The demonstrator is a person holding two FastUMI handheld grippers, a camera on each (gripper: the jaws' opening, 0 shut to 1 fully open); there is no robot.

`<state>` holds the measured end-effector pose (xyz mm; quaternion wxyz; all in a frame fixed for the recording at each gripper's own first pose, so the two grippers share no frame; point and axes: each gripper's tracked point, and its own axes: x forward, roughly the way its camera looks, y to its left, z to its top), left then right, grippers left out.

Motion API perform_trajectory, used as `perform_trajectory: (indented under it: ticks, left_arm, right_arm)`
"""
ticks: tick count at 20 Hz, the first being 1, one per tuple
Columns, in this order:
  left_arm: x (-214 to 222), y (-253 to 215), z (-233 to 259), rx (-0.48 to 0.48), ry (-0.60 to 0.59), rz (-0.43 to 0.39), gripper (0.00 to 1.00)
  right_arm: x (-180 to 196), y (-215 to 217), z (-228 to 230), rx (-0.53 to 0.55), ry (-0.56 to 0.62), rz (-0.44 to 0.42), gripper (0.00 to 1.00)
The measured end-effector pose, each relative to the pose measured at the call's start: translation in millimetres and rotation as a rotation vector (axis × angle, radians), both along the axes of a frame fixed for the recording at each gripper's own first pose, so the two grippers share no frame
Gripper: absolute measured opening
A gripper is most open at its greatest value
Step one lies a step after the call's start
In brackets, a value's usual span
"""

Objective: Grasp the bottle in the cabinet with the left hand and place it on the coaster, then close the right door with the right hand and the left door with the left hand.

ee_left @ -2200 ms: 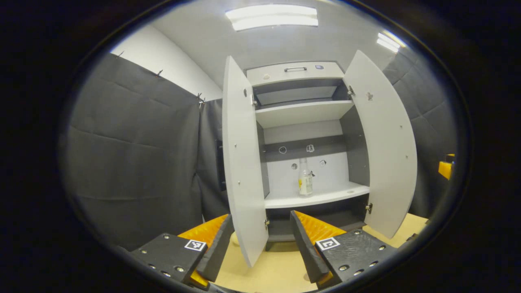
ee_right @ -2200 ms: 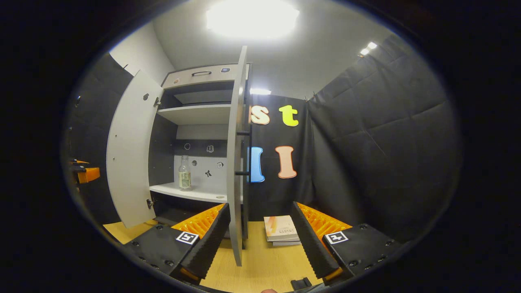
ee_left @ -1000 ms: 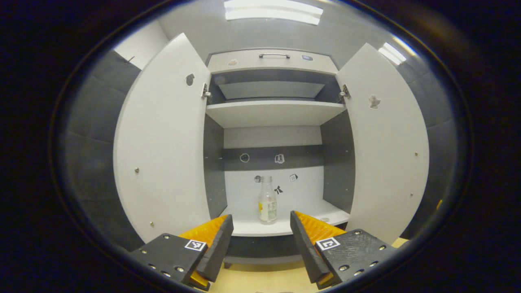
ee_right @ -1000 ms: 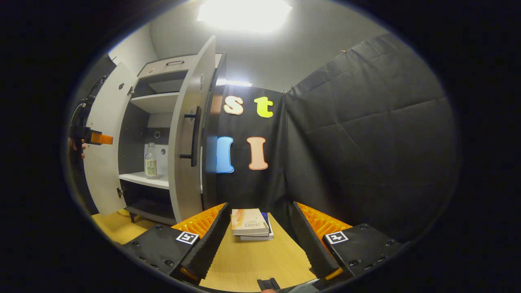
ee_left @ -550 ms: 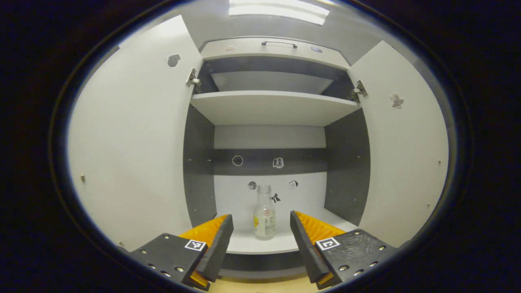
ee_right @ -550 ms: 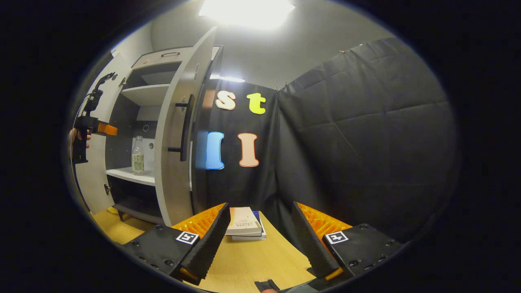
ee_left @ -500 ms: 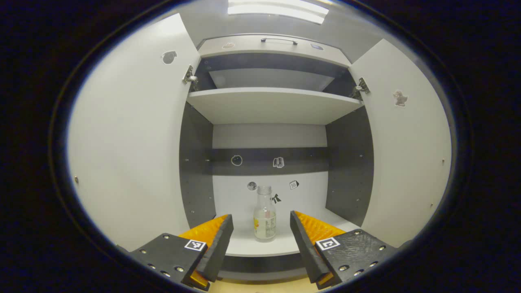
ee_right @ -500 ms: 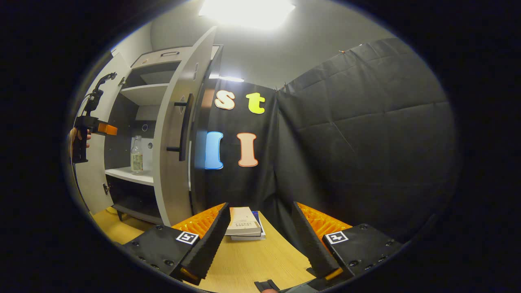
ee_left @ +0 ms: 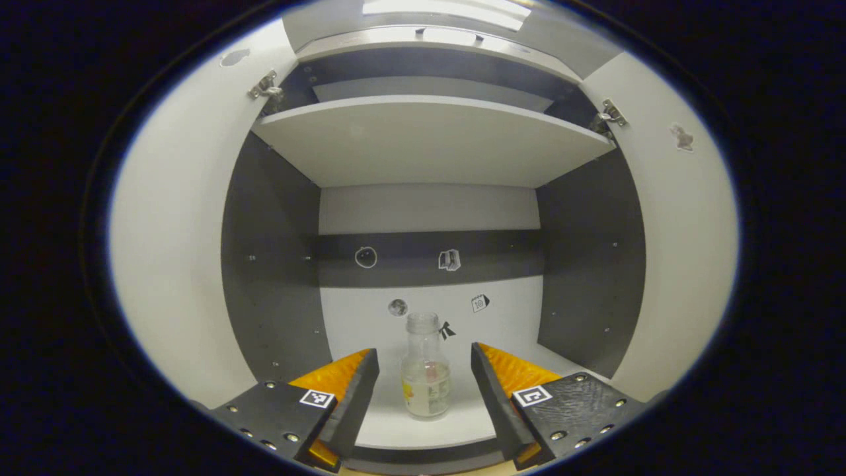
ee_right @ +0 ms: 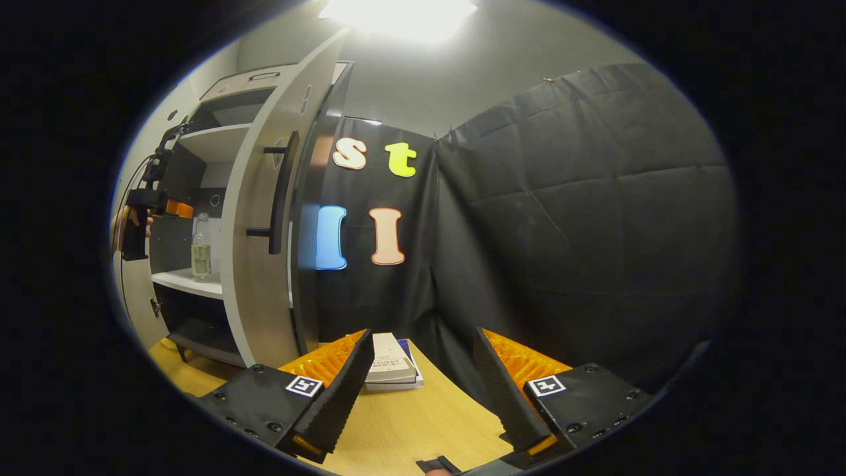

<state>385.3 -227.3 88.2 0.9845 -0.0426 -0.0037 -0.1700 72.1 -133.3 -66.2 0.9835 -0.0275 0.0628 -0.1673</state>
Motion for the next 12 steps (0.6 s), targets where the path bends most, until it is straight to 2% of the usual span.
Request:
perform_trajectory:
  ticks: [7, 11, 12]
  left_arm:
    - [60, -21, -22, 0.014, 0.048, -0.02, 0.82]
    - [78, -31, -29, 0.031, 0.066, -0.042, 0.83]
    - [80, -33, -29, 0.037, 0.072, -0.048, 0.81]
  right_arm:
    - [8, -3, -12, 0.017, 0.026, -0.07, 0.97]
    - [13, -1, -16, 0.025, 0.034, -0.082, 0.97]
    - [13, 0, -16, 0.026, 0.035, -0.08, 0.97]
